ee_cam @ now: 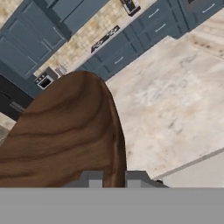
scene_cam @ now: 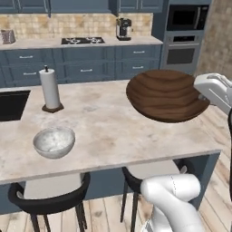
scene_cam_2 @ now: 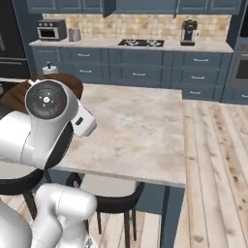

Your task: Pick up the bowls from the cabinet and place each bowl in front of a stool on the dining counter.

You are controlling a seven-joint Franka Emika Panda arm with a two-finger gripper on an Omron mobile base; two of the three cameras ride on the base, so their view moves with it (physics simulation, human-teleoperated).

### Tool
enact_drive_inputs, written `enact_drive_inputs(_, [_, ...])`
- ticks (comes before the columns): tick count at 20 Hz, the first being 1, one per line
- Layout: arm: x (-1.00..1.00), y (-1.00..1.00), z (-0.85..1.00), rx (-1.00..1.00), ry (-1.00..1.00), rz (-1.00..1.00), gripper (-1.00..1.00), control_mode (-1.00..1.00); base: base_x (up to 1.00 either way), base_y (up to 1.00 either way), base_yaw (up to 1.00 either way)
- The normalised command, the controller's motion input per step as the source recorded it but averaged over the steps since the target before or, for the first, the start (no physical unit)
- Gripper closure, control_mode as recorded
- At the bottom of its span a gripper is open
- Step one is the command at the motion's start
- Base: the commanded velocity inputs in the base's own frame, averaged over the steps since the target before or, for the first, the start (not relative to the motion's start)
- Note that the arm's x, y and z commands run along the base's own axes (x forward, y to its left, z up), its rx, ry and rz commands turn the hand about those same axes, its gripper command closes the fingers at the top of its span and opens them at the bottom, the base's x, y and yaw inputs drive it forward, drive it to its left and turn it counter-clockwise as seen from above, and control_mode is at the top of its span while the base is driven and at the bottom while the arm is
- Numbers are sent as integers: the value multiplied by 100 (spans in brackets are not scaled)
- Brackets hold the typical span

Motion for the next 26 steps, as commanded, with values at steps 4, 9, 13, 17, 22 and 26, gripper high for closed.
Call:
enact_drive_inputs(4, [0, 0, 0, 0, 0, 0, 100, 100, 54, 75, -34])
enact_drive_inputs(9, [0, 0, 0, 0, 0, 0, 100, 100, 65, 8, -24])
enact_drive_inputs(13, [0, 0, 0, 0, 0, 0, 100, 100, 46, -7, -8])
enact_drive_inputs(17, [0, 0, 0, 0, 0, 0, 100, 100, 40, -22, 0])
enact_drive_inputs(22, [0, 0, 0, 0, 0, 0, 100, 100, 44, -41, 16])
enact_drive_inputs(26, [0, 0, 0, 0, 0, 0, 100, 100, 36, -67, 39])
